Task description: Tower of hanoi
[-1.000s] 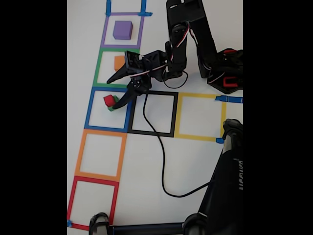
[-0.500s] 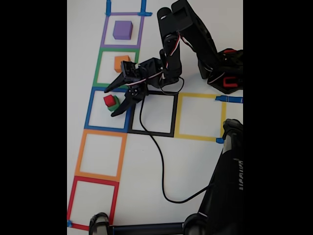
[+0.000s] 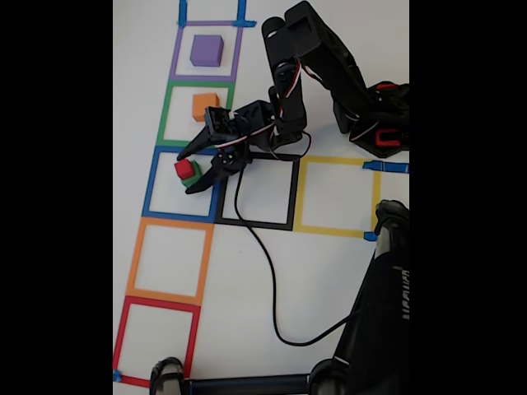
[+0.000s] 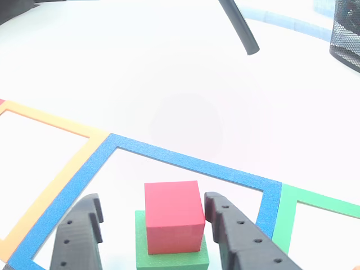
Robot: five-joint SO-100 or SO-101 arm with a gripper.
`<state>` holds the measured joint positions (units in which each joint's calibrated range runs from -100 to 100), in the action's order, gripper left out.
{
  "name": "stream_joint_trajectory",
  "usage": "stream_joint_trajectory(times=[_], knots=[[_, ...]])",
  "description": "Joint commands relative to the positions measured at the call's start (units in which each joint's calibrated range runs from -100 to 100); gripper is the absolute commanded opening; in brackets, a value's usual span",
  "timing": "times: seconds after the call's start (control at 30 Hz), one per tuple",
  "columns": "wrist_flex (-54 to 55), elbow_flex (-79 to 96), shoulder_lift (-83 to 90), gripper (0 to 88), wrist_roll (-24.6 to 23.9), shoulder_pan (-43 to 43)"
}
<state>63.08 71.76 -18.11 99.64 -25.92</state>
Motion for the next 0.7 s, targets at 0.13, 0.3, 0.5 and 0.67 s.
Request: stream_joint_trajectory(times=[0.13,0.3,0.5,0.67], knots=[[1.1,-0.9,0.0,10.3,0.4,-1.0],[1.1,-0.9,-0.3,8.7,0.4,-1.0],[1.1,-0.9,-0.7,5.3,0.4,-1.0],[1.0,-0.9,-0.6,4.3,0.4,-1.3]])
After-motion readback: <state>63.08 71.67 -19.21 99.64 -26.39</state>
